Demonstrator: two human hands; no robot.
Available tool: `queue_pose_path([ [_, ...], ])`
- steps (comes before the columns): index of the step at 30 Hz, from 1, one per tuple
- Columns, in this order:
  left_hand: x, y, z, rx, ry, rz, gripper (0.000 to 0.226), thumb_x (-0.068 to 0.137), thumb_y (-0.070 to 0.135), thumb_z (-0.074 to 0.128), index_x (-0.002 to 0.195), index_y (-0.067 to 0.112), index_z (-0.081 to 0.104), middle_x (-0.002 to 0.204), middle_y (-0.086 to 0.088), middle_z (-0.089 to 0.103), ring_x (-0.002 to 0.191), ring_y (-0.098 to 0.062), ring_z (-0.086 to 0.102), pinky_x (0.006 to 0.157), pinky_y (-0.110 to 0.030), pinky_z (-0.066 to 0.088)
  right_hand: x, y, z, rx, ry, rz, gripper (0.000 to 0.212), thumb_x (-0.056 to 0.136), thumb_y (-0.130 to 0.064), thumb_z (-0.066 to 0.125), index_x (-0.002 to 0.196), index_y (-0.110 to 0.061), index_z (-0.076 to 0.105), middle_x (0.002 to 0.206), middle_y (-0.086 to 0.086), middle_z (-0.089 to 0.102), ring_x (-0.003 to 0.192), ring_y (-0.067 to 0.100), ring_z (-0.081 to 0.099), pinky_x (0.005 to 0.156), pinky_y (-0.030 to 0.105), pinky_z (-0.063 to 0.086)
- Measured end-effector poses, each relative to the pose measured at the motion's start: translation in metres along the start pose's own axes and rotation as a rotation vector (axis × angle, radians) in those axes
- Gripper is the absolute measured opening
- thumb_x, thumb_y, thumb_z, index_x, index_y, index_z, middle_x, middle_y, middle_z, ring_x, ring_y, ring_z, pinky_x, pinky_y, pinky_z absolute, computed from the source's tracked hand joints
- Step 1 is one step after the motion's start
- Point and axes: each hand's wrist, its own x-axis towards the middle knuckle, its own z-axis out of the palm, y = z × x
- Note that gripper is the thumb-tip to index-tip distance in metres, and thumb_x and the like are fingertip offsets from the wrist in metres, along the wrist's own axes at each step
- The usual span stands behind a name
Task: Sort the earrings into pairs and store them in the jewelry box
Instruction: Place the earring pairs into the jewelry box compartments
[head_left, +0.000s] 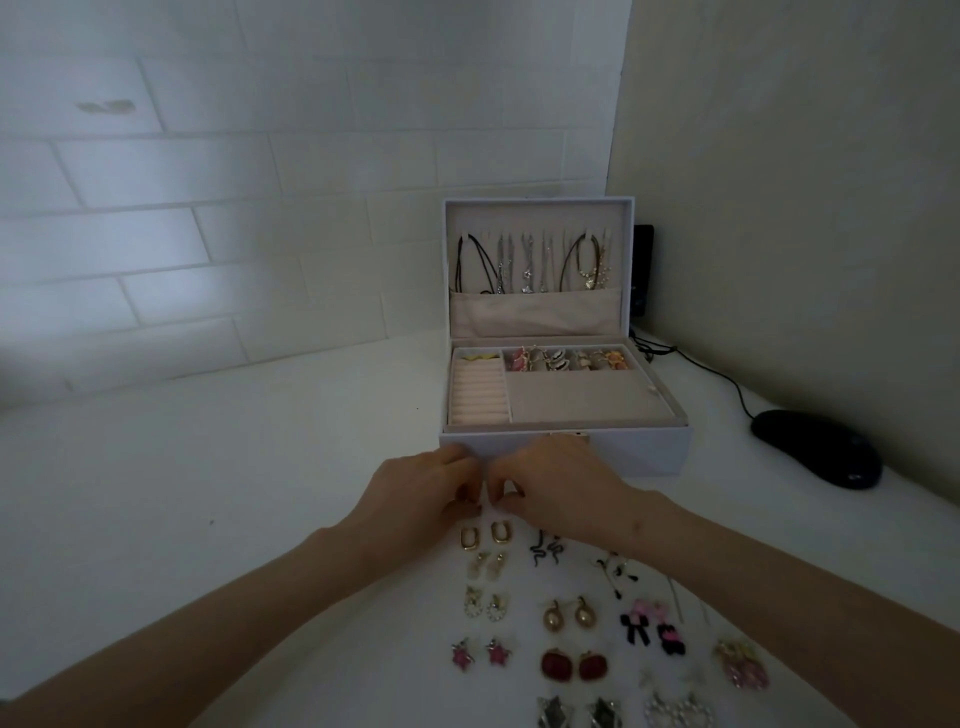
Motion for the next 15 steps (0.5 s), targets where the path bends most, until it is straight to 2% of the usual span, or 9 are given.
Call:
queue_pose_path([
  [5, -0.002, 0.000, -0.001, 0.009, -0.009, -0.007, 0.013, 0.092, 0.028, 0.049, 0.102, 0.024, 0.056, 0.114, 0.009, 0.054, 0.096, -0.012, 0.056, 0.078, -0.029, 0.048, 0.002, 0.003, 0.002, -0.030, -0.011, -0.013, 0.018, 0.092, -0.027, 0.049, 0.102, -0.023, 0.064, 0.095, 0.000, 0.067, 0.090, 0.018, 0.060, 0.072, 0.026, 0.036],
  [8, -0.002, 0.001, -0.001, -0.010, 0.034, -0.019, 0.016, 0.093, 0.030, 0.048, 0.105, 0.023, 0.056, 0.115, 0.010, 0.055, 0.097, -0.012, 0.056, 0.076, -0.026, 0.046, 0.001, 0.006, -0.005, -0.028, 0.013, -0.017, 0.020, 0.091, -0.030, 0.054, 0.109, -0.026, 0.061, 0.098, -0.001, 0.067, 0.095, 0.018, 0.059, 0.080, 0.029, 0.039],
  [11, -0.002, 0.004, 0.004, -0.002, 0.045, -0.054, 0.022, 0.090, 0.040, 0.051, 0.103, 0.023, 0.056, 0.111, 0.011, 0.053, 0.094, -0.012, 0.056, 0.070, -0.025, 0.041, 0.002, 0.007, -0.010, -0.042, 0.000, -0.004, 0.020, 0.089, -0.033, 0.056, 0.108, -0.028, 0.063, 0.100, -0.003, 0.068, 0.098, 0.016, 0.059, 0.083, 0.030, 0.041],
  [15, 0.000, 0.008, 0.012, 0.029, 0.074, -0.127, 0.022, 0.092, 0.037, 0.049, 0.101, 0.019, 0.056, 0.112, 0.005, 0.054, 0.096, -0.015, 0.057, 0.070, -0.026, 0.040, 0.004, 0.005, -0.003, -0.080, -0.010, -0.022, 0.015, 0.090, -0.030, 0.056, 0.099, -0.025, 0.066, 0.095, -0.001, 0.068, 0.091, 0.019, 0.060, 0.075, 0.028, 0.041],
])
